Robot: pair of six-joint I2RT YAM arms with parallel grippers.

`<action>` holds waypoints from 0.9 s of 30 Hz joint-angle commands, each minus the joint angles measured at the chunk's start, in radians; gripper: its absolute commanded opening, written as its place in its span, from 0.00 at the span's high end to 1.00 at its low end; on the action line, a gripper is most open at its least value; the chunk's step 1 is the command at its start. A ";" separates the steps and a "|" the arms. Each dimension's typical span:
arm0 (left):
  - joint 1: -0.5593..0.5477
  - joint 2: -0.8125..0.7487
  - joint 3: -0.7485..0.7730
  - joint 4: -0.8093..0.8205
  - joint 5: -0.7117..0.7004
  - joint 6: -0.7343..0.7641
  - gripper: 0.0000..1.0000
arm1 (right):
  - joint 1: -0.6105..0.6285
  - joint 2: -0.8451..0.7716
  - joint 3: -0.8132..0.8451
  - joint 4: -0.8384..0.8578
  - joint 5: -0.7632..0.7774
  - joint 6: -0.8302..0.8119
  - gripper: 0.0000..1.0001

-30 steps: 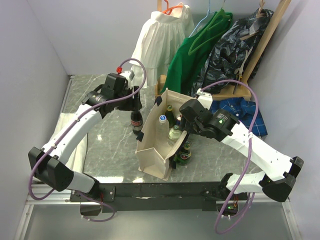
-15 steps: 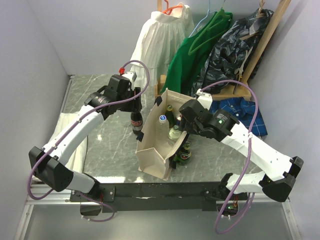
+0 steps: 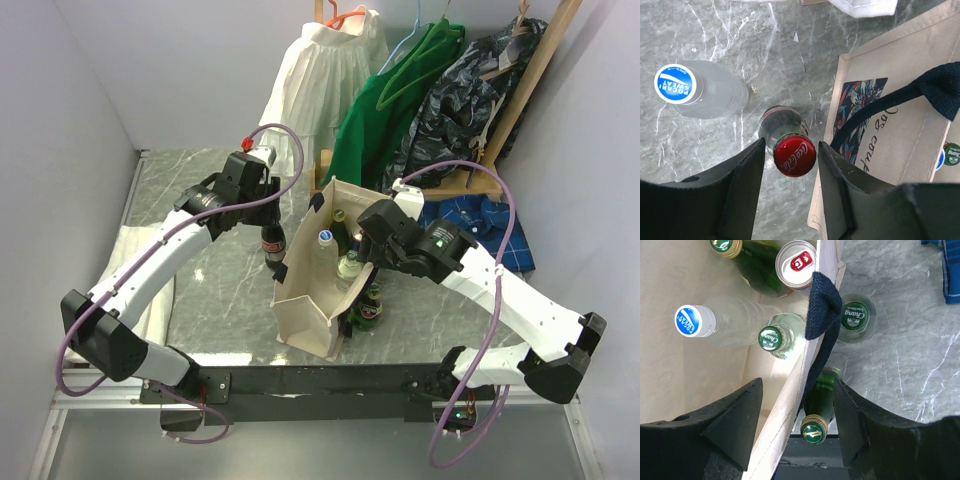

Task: Place the beverage into the canvas bag
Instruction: Pick up the drink from the center of the board.

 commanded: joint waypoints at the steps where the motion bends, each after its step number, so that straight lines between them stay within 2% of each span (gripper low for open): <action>1: -0.005 -0.002 0.026 0.005 -0.018 0.017 0.48 | -0.004 0.006 0.004 0.019 0.016 0.009 0.35; 16: -0.013 0.006 0.022 0.015 -0.030 0.021 0.53 | -0.002 0.008 0.001 0.016 0.018 0.008 0.35; 23: -0.013 0.001 0.020 0.022 -0.030 0.023 0.62 | -0.004 0.008 0.001 0.016 0.016 0.011 0.35; 27: -0.013 0.003 0.020 0.023 -0.027 0.026 0.73 | -0.002 0.005 -0.001 0.014 0.016 0.013 0.35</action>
